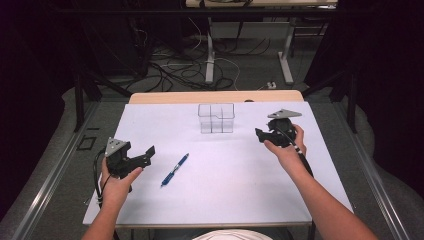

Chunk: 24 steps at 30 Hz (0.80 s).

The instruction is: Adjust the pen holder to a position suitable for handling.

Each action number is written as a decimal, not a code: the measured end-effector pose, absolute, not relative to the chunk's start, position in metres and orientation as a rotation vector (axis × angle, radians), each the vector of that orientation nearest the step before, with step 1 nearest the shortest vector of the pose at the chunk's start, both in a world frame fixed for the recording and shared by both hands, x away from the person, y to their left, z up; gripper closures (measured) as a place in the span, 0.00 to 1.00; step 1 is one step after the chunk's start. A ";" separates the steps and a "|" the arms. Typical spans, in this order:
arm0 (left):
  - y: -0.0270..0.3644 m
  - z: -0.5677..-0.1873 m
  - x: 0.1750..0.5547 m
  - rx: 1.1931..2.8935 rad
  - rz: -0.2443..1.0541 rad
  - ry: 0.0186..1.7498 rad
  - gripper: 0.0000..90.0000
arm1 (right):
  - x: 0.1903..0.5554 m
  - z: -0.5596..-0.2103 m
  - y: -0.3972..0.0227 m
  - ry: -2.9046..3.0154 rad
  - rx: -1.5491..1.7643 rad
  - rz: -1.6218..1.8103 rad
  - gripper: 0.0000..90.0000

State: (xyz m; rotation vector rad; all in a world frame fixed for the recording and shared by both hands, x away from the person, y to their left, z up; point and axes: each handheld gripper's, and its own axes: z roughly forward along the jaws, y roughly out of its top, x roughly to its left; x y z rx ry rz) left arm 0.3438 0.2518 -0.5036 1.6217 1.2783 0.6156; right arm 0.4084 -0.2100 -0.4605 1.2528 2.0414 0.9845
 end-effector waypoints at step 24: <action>0.255 -0.508 0.347 1.637 0.610 1.287 0.05 | 0.458 -0.433 -0.139 2.454 0.595 0.780 0.46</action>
